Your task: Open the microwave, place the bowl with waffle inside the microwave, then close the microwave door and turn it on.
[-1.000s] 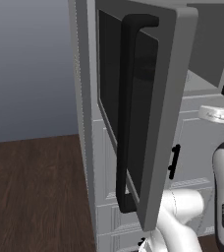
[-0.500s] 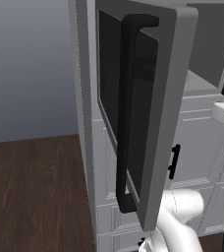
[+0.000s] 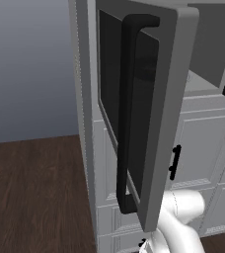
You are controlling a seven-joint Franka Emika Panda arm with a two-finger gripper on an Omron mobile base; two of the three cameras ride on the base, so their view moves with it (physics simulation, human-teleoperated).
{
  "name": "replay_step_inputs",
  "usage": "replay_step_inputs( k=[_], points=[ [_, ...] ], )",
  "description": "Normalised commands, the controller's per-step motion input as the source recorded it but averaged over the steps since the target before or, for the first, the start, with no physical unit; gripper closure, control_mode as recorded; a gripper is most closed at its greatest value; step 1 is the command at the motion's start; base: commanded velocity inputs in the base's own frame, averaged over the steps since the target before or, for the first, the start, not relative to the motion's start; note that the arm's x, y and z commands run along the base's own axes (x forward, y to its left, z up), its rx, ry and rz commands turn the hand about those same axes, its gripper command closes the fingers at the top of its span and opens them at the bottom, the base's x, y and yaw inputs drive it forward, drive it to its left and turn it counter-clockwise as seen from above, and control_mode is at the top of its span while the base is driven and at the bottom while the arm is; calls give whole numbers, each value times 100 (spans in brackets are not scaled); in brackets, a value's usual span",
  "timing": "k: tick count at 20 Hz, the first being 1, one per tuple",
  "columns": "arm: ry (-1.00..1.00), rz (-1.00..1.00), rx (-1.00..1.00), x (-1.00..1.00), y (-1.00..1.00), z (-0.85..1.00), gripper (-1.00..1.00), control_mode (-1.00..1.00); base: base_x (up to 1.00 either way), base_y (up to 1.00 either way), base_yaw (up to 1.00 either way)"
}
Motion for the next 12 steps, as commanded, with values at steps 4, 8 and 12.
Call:
replay_step_inputs(
  k=[4,8,12],
  points=[
    [-8,-9,-14,-80,58,2,-100,-100,0,0,0],
    [-4,-6,-11,-64,69,0,-100,-100,0,0,0],
    [-4,-7,-13,-51,95,0,-100,-100,0,0,0]
  ],
)
